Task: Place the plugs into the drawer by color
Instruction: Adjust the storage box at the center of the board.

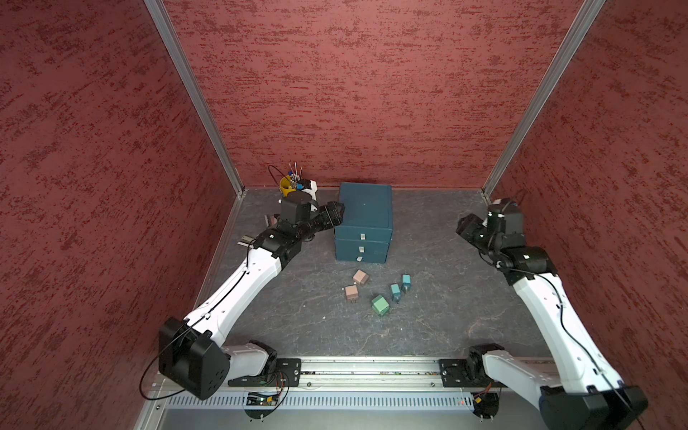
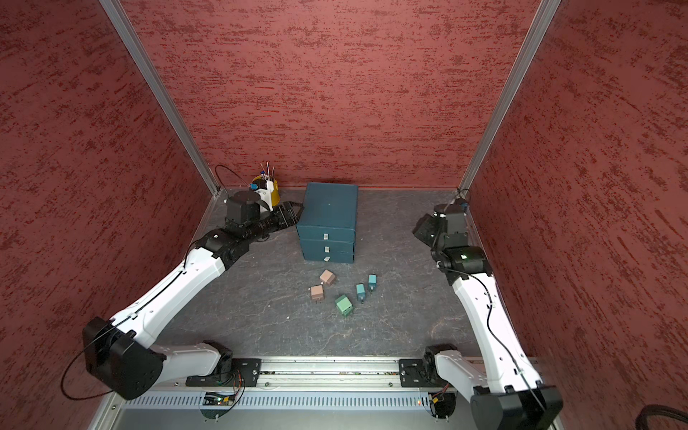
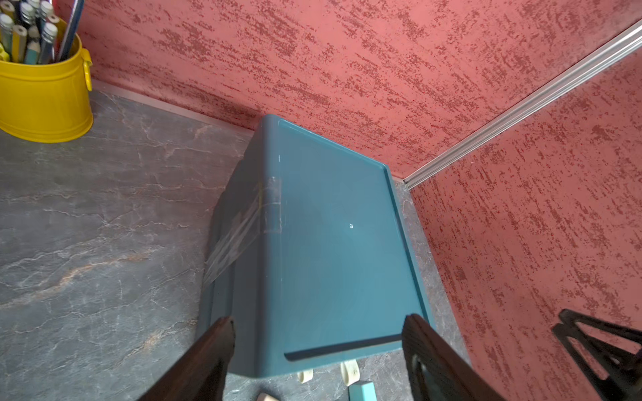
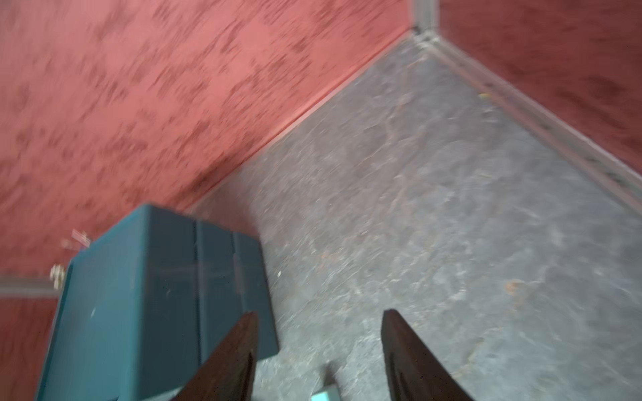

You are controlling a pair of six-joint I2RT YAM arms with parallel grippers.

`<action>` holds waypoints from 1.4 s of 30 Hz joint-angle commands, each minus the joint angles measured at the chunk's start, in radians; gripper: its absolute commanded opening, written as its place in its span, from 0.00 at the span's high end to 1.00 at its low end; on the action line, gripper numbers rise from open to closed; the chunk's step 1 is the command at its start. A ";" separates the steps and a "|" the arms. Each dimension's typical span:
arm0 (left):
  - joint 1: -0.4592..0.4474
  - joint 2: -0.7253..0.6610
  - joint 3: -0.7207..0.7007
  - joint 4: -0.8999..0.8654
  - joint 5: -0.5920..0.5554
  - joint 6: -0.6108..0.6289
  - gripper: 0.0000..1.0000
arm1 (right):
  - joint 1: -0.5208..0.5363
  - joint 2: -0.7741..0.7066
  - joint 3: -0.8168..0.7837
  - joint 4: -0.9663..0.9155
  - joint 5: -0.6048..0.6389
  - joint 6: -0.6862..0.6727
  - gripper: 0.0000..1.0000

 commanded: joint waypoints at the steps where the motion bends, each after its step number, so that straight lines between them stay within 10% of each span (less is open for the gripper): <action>1: 0.012 0.040 0.079 -0.085 0.075 -0.036 0.22 | 0.209 0.016 0.028 -0.165 0.025 0.011 0.43; 12: 0.046 0.057 0.084 -0.170 0.058 -0.047 0.26 | 0.627 0.223 0.178 -0.065 0.051 0.085 0.51; 42: -0.007 0.085 -0.039 -0.091 0.159 -0.117 0.44 | 0.642 0.556 0.341 0.070 0.246 0.087 0.58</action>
